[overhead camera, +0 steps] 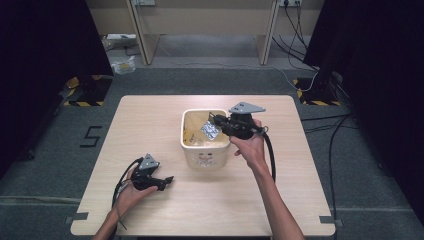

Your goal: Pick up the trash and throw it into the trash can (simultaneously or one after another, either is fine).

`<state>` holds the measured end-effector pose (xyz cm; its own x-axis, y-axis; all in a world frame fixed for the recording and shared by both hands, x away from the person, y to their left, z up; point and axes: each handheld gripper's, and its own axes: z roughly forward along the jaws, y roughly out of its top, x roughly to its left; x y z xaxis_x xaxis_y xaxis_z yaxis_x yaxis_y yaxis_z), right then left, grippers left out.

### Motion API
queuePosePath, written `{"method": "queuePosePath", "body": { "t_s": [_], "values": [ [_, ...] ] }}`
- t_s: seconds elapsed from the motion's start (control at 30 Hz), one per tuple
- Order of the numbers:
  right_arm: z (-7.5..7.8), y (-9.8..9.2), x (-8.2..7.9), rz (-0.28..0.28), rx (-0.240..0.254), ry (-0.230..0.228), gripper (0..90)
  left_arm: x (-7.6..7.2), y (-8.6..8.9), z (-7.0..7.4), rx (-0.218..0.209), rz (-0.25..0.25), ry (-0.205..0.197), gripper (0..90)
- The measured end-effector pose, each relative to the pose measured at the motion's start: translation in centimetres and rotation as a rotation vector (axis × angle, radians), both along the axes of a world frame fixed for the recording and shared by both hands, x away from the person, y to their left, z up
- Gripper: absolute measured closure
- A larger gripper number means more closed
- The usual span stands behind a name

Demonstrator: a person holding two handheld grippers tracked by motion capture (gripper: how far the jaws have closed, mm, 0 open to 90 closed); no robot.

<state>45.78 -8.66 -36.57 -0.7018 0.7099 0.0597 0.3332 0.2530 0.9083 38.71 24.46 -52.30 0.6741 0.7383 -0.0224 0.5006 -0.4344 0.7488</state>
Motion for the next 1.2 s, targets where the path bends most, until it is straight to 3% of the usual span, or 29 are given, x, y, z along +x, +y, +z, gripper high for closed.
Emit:
{"method": "queuePosePath", "body": {
  "t_s": [0.7, 0.8, 0.87, 1.0, 1.2],
  "values": [
    [-1.0, 4.1, 1.2, 0.052, -0.125, 0.061, 80.7, 0.0, 0.0, 0.0, 0.0, 0.0, 0.002, 16.4],
    [-1.1, 4.3, 1.4, 0.048, -0.12, 0.08, 76.1, 0.0, 0.0, 0.0, 0.001, -0.002, 0.003, 16.4],
    [-0.9, 4.2, 1.4, 0.04, -0.119, 0.078, 67.8, 0.0, 0.0, 0.0, -0.001, -0.001, 0.002, 16.4],
    [-0.4, 3.6, 1.2, 0.021, -0.112, 0.066, 59.3, 0.0, 0.0, 0.0, 0.0, 0.0, 0.002, 16.4],
    [0.4, 2.1, 0.8, -0.008, -0.093, 0.054, 54.9, 0.0, 0.0, 0.0, 0.0, 0.0, 0.002, 16.4]
  ]
}}
